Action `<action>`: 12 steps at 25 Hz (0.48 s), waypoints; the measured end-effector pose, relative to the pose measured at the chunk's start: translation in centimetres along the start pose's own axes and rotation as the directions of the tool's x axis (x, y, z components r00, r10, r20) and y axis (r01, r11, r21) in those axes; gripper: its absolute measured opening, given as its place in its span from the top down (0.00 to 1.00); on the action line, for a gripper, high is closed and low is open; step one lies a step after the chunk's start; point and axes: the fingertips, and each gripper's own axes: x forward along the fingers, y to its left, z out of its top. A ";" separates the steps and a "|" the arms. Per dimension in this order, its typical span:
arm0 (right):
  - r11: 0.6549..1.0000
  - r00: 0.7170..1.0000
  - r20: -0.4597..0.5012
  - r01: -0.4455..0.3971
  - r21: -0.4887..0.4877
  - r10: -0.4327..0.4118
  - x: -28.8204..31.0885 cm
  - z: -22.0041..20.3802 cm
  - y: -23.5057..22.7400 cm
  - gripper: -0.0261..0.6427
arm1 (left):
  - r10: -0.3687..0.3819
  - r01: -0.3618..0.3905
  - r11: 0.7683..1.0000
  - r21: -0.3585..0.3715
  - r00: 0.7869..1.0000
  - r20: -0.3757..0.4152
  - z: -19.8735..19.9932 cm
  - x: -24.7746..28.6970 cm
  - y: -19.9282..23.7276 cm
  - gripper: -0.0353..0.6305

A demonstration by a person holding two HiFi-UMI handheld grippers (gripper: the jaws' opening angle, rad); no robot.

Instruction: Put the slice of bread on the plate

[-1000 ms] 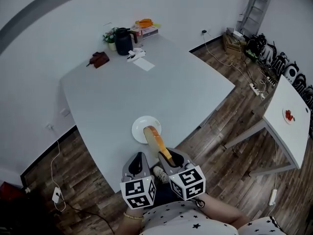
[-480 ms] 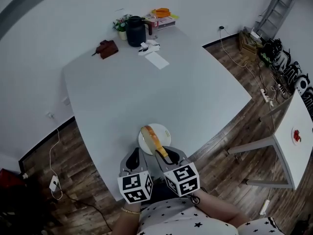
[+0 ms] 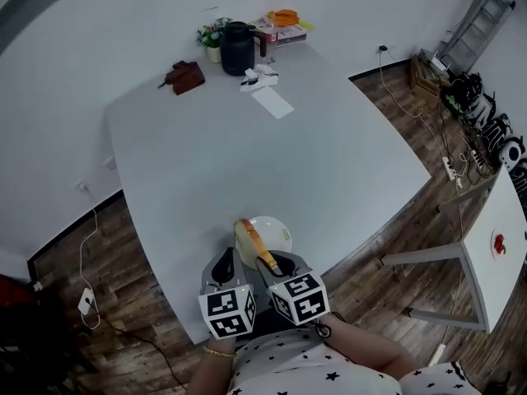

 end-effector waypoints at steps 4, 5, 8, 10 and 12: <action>1.000 0.999 -0.032 0.003 0.021 -0.002 0.7 -0.2 -0.6 0.83 | 0.008 -0.008 1.000 0.002 1.000 0.001 0.1 0.5 0.4 0.94; 1.000 0.999 -0.036 0.003 0.020 -0.002 0.8 -0.2 -0.7 0.83 | 0.008 -0.008 1.000 0.003 1.000 0.000 0.1 0.6 0.4 0.94; 1.000 0.999 -0.041 0.007 0.001 -0.007 0.9 -0.2 -0.7 0.83 | 0.006 -0.006 1.000 0.008 1.000 -0.002 0.2 0.7 0.5 0.94; 0.999 0.999 -0.044 0.023 -0.025 -0.024 0.9 -0.2 -0.9 0.81 | 0.001 -0.001 1.000 0.012 1.000 0.000 0.4 0.8 0.3 0.94; 0.997 0.998 -0.048 0.048 -0.053 -0.050 1.0 -0.1 -1.3 0.79 | -0.006 0.006 1.000 0.017 1.000 0.002 0.5 0.9 0.1 0.93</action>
